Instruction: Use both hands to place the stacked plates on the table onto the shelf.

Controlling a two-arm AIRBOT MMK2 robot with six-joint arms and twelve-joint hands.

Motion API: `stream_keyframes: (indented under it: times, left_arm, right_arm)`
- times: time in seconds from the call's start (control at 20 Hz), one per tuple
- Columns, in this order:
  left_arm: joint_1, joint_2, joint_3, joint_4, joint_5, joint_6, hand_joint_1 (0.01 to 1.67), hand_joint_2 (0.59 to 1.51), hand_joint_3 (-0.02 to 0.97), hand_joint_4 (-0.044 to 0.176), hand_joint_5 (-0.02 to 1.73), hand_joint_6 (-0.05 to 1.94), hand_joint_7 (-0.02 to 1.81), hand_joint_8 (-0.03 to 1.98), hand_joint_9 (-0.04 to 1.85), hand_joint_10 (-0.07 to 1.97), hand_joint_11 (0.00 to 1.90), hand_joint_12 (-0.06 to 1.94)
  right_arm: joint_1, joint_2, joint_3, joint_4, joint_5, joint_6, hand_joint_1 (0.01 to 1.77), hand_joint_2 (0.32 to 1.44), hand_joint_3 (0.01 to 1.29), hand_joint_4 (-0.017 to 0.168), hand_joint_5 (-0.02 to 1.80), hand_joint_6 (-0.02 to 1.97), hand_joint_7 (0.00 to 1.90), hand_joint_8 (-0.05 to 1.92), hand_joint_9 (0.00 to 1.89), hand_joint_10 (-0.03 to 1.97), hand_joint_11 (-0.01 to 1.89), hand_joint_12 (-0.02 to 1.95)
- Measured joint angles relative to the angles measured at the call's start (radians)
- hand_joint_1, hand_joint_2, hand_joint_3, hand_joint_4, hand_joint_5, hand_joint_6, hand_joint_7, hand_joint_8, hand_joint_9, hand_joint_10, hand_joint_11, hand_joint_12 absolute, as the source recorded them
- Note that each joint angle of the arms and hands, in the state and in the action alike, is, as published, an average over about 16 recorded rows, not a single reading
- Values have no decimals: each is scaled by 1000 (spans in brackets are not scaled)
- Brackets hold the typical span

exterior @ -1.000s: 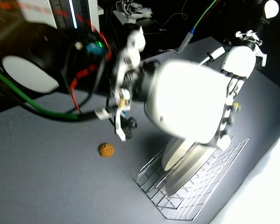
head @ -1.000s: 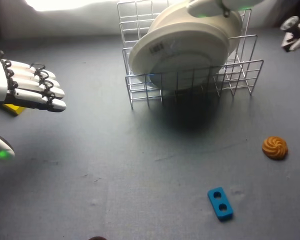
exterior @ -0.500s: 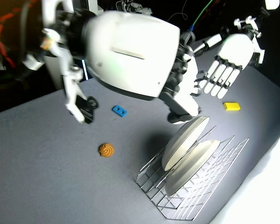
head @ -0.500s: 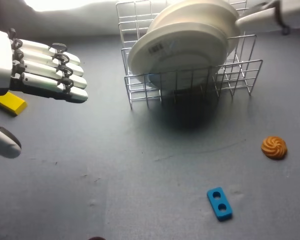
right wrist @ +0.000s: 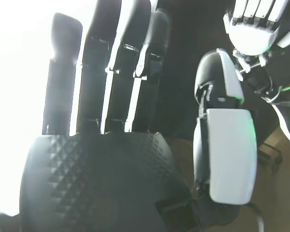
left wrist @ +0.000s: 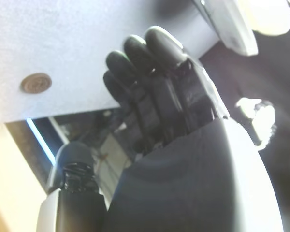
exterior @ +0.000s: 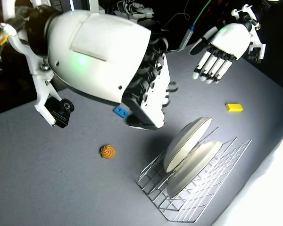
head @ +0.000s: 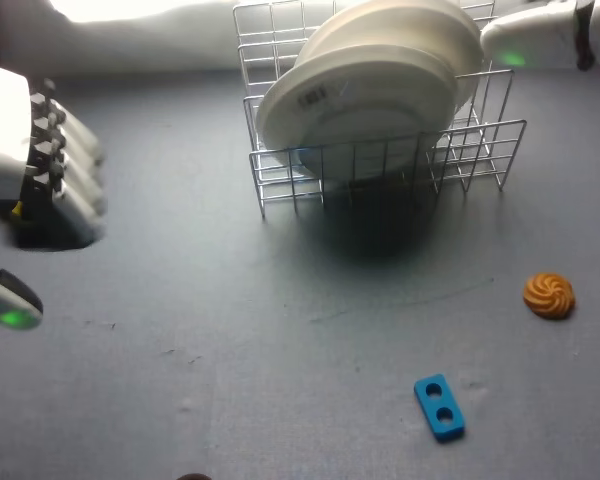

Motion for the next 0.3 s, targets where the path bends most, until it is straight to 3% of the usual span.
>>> stream_keyframes:
  times: [0.15, 0.3]
  left_arm:
    - [-3, 1, -5, 3, 0, -2, 235, 1213, 13, 11, 1111, 1264, 1177, 1367, 1185, 1437, 1071, 1625]
    - [-4, 3, -7, 2, 2, -6, 295, 1214, 12, 13, 1294, 1640, 1368, 1745, 1400, 1807, 1332, 1888]
  right_arm:
    - [-4, 2, -3, -9, 2, -3, 583, 1102, 9, 37, 1230, 1020, 1309, 1205, 1327, 1323, 1238, 1708]
    - [-8, 1, -3, -23, 6, -3, 514, 1119, 9, 50, 1304, 1328, 1368, 1571, 1378, 1704, 1377, 1872]
